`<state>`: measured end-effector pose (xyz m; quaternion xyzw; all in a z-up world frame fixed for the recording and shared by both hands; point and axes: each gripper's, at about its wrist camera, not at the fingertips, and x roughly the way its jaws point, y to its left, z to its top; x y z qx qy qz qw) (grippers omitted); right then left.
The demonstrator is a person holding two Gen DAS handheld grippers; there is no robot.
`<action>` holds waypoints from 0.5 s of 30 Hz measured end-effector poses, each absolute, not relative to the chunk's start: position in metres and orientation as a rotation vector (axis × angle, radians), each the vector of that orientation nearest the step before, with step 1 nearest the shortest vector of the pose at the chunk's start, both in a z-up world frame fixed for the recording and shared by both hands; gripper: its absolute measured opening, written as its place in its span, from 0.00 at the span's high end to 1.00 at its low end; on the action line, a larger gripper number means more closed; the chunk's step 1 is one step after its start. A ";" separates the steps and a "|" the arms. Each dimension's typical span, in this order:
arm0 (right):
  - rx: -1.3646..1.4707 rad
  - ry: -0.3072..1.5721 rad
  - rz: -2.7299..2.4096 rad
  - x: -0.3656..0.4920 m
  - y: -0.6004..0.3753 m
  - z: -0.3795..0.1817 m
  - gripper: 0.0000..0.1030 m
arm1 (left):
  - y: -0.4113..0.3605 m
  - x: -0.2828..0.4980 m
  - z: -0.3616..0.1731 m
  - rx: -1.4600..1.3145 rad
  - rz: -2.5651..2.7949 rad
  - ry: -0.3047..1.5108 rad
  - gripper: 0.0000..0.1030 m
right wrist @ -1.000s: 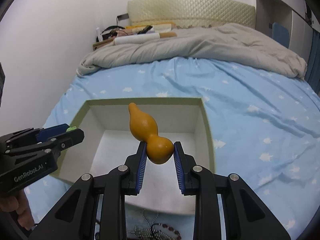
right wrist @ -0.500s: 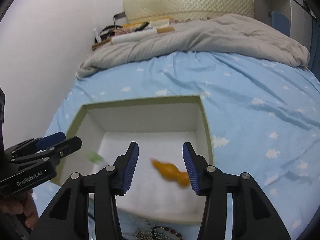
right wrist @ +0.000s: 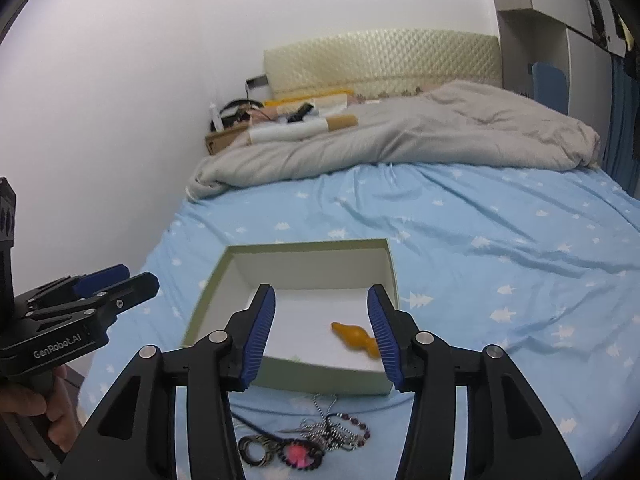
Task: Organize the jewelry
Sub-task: 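Move both open tools back from the box toward the jewelry pile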
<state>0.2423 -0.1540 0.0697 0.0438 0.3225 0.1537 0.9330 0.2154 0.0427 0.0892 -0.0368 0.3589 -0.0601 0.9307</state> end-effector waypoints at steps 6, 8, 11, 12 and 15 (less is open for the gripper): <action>0.100 0.604 0.331 0.201 -0.164 0.084 0.46 | 0.036 0.183 0.098 -0.065 -0.131 0.694 0.44; 0.095 0.589 0.326 0.188 -0.169 0.084 0.46 | 0.034 0.174 0.098 -0.062 -0.128 0.684 0.44; 0.089 0.572 0.321 0.171 -0.176 0.083 0.45 | 0.034 0.163 0.097 -0.061 -0.118 0.672 0.44; 0.089 0.566 0.321 0.167 -0.178 0.083 0.45 | 0.034 0.159 0.097 -0.061 -0.106 0.657 0.44; 0.088 0.543 0.331 0.155 -0.181 0.079 0.45 | 0.036 0.148 0.092 -0.072 -0.101 0.652 0.44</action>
